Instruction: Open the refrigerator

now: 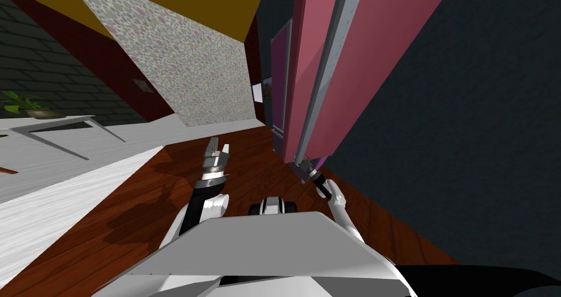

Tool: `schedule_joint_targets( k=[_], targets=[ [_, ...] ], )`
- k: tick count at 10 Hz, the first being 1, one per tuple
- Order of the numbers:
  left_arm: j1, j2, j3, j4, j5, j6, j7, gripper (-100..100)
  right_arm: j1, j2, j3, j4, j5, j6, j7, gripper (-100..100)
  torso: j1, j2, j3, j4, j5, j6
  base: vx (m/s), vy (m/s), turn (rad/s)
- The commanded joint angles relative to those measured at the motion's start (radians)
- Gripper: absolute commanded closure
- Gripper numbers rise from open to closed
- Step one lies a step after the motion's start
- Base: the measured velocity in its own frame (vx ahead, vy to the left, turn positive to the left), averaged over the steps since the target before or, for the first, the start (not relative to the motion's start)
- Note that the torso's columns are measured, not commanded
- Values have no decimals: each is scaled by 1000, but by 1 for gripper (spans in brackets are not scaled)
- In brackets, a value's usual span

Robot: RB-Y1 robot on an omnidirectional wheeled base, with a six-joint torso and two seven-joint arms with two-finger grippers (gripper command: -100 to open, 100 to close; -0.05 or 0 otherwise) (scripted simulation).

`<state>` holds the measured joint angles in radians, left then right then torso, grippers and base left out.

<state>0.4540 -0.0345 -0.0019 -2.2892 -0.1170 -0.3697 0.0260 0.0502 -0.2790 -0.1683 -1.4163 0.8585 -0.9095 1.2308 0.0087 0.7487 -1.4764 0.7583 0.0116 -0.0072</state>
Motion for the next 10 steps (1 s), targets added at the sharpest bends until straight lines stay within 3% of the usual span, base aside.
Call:
schedule_joint_targets(
  k=[1,6,7,10],
  targets=[
    [0,0,0,0,0,0,0,0,-23,3,-1,-39,-10,1,-28,-100,0,1,0,2,0,1,2,0,-14],
    [0,0,0,0,0,0,0,0,-23,3,-1,-39,-10,1,-28,-100,-1,2,1,0,-1,0,3,3,1],
    [0,0,0,0,0,0,0,0,-15,-19,0,-16,2,23,-34,-100,-1,2,1,1,-1,0,-37,16,-10],
    [0,0,0,0,0,0,0,0,-32,-42,-2,-23,-1,41,-65,-100,-4,0,1,-2,-2,4,-55,25,3]
  ],
)
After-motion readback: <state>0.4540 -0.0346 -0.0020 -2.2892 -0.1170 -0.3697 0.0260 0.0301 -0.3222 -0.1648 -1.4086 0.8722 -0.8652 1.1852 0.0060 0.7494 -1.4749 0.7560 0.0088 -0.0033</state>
